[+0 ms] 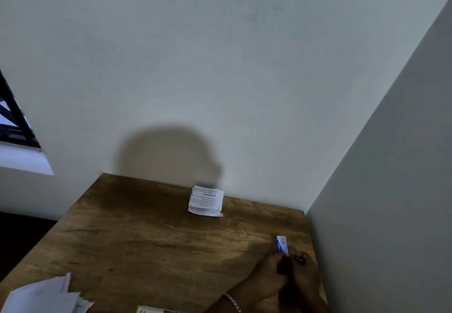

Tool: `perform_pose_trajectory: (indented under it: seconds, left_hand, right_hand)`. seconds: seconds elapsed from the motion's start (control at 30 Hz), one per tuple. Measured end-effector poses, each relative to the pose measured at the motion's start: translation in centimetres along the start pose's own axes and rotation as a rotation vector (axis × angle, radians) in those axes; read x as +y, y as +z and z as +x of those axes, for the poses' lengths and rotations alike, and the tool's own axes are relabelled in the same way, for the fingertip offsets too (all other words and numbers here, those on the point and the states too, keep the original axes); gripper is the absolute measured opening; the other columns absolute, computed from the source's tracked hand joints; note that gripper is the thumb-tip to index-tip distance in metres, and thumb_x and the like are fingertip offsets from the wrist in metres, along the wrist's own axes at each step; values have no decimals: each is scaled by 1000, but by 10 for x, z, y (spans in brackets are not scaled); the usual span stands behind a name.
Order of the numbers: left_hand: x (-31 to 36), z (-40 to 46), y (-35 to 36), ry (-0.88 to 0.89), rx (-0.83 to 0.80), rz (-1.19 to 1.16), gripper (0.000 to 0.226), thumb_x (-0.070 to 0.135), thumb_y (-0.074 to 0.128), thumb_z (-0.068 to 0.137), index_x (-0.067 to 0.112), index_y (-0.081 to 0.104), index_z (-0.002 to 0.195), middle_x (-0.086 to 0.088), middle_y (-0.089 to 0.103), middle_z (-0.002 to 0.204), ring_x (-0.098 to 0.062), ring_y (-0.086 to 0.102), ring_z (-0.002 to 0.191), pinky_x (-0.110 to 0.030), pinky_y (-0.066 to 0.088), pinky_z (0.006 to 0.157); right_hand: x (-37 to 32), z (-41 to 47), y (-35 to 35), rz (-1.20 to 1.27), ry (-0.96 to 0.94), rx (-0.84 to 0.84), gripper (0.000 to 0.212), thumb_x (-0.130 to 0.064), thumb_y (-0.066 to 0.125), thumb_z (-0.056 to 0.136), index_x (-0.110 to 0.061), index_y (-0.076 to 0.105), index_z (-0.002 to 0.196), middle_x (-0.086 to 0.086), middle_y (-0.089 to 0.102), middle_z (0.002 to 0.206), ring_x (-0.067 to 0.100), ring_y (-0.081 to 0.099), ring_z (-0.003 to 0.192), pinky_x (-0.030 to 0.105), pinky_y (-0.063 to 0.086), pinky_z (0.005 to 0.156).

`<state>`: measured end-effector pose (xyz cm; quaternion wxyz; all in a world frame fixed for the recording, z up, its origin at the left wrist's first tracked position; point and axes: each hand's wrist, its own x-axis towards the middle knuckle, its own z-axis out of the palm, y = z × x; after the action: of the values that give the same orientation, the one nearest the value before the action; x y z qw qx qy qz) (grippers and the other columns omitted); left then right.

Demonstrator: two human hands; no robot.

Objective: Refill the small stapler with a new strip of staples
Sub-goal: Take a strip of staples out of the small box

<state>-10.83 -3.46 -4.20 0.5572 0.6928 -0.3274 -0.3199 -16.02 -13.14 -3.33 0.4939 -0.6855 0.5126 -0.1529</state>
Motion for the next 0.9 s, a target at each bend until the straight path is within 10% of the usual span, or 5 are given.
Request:
perform_pose_trajectory:
  seconds: [0.17, 0.27, 0.43, 0.63, 0.9]
  left_hand:
    - [-11, 30, 3, 140, 15, 246, 31, -4, 49, 90, -1, 59, 119, -13, 65, 112, 6, 63, 95, -2, 42, 82]
    - [-16, 36, 4, 35, 43, 83, 50, 16, 37, 99, 18, 76, 68, -5, 71, 69, -10, 68, 66, -9, 49, 57]
    - [-18, 34, 11, -60, 208, 88, 44, 4, 55, 88, 8, 50, 132, -14, 43, 143, -20, 44, 129, -12, 35, 102]
    - [-17, 8, -10, -56, 192, 144, 39, -10, 52, 84, -1, 58, 122, -14, 58, 125, 20, 53, 91, 5, 41, 72]
    - [-31, -56, -77, -250, 360, 179, 24, -6, 54, 82, -4, 68, 102, -19, 68, 113, -28, 63, 109, -25, 47, 89]
  right_hand:
    - [-1, 30, -3, -29, -8, -76, 26, -15, 71, 83, -4, 70, 106, 20, 71, 108, 36, 64, 100, 42, 47, 95]
    - [2, 35, 1, -66, 1, -98, 27, -18, 70, 83, -5, 70, 107, 18, 71, 109, 34, 63, 98, 34, 42, 87]
    - [5, 25, 11, -151, -44, -56, 31, -27, 60, 90, -8, 63, 116, 19, 67, 117, 36, 60, 104, 33, 39, 86]
    - [8, -8, 27, -134, -113, -66, 29, -20, 61, 88, -10, 55, 115, 17, 68, 105, 32, 61, 88, 34, 45, 77]
    - [11, -74, 59, -49, -164, -354, 7, -11, 63, 84, -12, 68, 88, 5, 70, 83, 17, 60, 70, 30, 44, 67]
